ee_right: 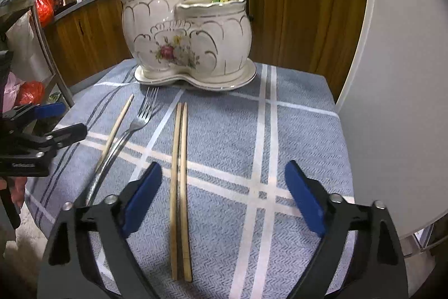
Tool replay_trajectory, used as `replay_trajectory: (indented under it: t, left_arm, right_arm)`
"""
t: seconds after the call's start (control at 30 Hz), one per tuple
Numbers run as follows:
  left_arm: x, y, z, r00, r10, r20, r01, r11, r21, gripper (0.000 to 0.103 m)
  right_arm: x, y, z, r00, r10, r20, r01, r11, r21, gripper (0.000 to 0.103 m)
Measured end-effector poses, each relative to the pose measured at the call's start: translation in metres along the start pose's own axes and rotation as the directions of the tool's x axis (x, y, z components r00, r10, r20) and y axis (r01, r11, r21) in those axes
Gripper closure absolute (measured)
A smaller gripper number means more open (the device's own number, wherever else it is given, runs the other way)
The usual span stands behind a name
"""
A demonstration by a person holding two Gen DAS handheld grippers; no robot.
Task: Organize utensils
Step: 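Move both open tools back over the silver fork and chopsticks on the cloth, then grasp the silver fork with the left tool while the right tool grasps a chopstick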
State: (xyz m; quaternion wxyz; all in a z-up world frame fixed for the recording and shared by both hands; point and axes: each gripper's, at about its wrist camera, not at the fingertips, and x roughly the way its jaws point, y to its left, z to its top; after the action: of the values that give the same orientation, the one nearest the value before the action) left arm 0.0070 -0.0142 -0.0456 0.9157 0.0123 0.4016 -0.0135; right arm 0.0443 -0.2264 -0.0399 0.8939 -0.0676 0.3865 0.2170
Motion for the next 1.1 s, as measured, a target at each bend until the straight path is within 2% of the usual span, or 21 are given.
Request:
replay_trajectory:
  t: [0.2, 0.4, 0.47, 0.6, 0.7, 0.77, 0.83, 0.93, 1.03, 1.1]
  left_arm:
    - [0.011, -0.01, 0.002, 1.0, 0.008, -0.021, -0.008, 1.0, 0.002, 0.009]
    - [0.021, -0.022, 0.006, 0.999, -0.012, -0.049, 0.013, 0.999, 0.032, 0.031]
    - [0.025, -0.025, 0.006, 0.998, -0.019, -0.062, 0.022, 0.999, 0.042, 0.041]
    - [0.027, -0.026, 0.007, 0.998, -0.026, -0.06, 0.029, 0.998, 0.051, 0.048]
    - [0.028, -0.024, 0.01, 0.998, -0.034, -0.06, 0.038, 0.998, 0.059, 0.063]
    - [0.029, -0.022, 0.012, 0.997, -0.042, -0.06, 0.047, 0.996, 0.076, 0.078]
    - [0.03, -0.02, 0.013, 0.997, -0.056, -0.06, 0.062, 0.993, 0.101, 0.085]
    - [0.028, -0.012, 0.013, 0.994, -0.091, -0.068, 0.098, 0.99, 0.106, 0.087]
    - [0.023, -0.007, 0.013, 0.991, -0.11, -0.069, 0.118, 0.985, 0.122, 0.092]
    - [0.02, -0.006, 0.012, 0.993, -0.093, -0.073, 0.104, 0.981, 0.162, 0.101]
  right_arm:
    - [0.005, 0.004, -0.003, 0.999, 0.039, -0.022, -0.039, 0.999, -0.012, 0.049]
    - [0.011, 0.003, -0.005, 0.996, 0.066, -0.052, -0.067, 0.998, -0.015, 0.076]
    - [0.012, 0.003, -0.005, 0.996, 0.075, -0.058, -0.076, 0.997, -0.016, 0.079]
    - [0.012, 0.004, -0.002, 0.994, 0.092, -0.057, -0.093, 0.996, -0.013, 0.079]
    - [0.012, 0.007, 0.002, 0.992, 0.114, -0.062, -0.115, 0.993, -0.02, 0.079]
    - [0.015, 0.009, 0.004, 0.99, 0.118, -0.076, -0.121, 0.992, -0.032, 0.079]
    - [0.018, 0.01, 0.005, 0.989, 0.118, -0.089, -0.121, 0.992, -0.034, 0.079]
    - [0.016, 0.013, 0.006, 0.989, 0.124, -0.085, -0.128, 0.991, -0.047, 0.079]
    - [0.02, 0.015, 0.006, 0.989, 0.11, -0.102, -0.117, 0.991, -0.064, 0.085]
    - [0.022, 0.016, 0.006, 0.988, 0.111, -0.112, -0.119, 0.99, -0.071, 0.085]
